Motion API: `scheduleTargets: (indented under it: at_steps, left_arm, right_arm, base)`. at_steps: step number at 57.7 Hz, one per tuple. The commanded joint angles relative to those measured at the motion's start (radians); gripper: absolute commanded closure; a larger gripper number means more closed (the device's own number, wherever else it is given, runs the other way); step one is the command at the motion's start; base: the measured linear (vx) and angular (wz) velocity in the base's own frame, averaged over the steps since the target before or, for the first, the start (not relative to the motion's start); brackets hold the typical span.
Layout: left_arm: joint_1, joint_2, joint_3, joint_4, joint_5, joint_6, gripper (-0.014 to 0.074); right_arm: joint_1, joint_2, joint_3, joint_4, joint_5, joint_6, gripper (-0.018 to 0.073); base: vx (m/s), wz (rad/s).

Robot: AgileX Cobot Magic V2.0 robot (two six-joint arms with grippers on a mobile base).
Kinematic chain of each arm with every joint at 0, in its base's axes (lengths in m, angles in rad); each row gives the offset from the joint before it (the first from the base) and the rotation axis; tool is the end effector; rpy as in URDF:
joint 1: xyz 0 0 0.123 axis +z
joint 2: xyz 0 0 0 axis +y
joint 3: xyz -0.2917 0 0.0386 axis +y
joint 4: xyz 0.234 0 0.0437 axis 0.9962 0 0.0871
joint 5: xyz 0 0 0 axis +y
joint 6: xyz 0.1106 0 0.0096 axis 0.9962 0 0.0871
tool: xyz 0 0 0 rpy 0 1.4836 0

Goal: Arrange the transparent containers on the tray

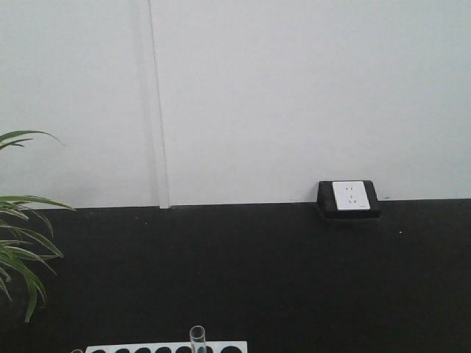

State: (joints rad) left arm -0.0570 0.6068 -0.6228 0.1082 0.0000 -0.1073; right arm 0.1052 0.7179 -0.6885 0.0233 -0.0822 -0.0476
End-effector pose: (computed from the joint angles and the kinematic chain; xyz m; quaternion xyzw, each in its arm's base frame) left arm 0.1259 -0.0072 0.3799 0.0194 0.6694 -0.0208 0.7423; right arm 0.1500 0.0156 0.3962 -0.0417 0.6546 0.0299 0.7542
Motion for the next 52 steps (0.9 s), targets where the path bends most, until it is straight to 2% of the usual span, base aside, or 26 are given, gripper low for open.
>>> scheduleTargets:
  at_steps: [1, 9, 16, 25, 36, 42, 45, 52]
  left_arm:
    - [-0.002, 0.061, -0.039, -0.005, -0.084, 0.000, 0.0592]
    - [-0.003, 0.108, -0.039, -0.005, -0.102, 0.000, 0.0561]
    - [-0.003, 0.116, -0.039, -0.005, -0.113, 0.000, 0.0479]
    - [-0.003, 0.116, -0.039, -0.005, -0.095, 0.000, 0.0309]
    - [-0.003, 0.116, -0.039, -0.005, -0.091, 0.000, 0.0082]
    - [-0.003, 0.115, -0.039, -0.005, -0.099, 0.000, 0.0020]
    - [-0.003, 0.113, -0.039, -0.005, -0.107, 0.000, 0.0010]
    - [-0.003, 0.113, -0.039, -0.017, -0.143, -0.011, 0.0010]
  right_arm:
    - [-0.004, 0.071, -0.045, 0.000, -0.110, -0.004, 0.0569]
    - [-0.004, 0.105, -0.043, 0.000, -0.112, -0.004, 0.0553]
    - [-0.004, 0.105, -0.043, 0.000, -0.092, -0.004, 0.0492]
    - [-0.004, 0.105, -0.043, 0.000, -0.054, -0.004, 0.0322]
    - [-0.004, 0.105, -0.043, 0.000, -0.046, -0.004, -0.0008]
    - [-0.004, 0.105, -0.043, 0.000, -0.052, -0.004, -0.0146]
    - [-0.004, 0.105, -0.043, 0.000, -0.055, -0.004, -0.0172]
    - [-0.004, 0.105, -0.043, 0.036, -0.064, 0.020, -0.0164]
  base:
    - [0.00, 0.00]
    - [0.00, 0.00]
    - [0.00, 0.00]
    - [0.00, 0.00]
    - [0.00, 0.00]
    - [0.00, 0.00]
    - [0.00, 0.00]
    - [0.00, 0.00]
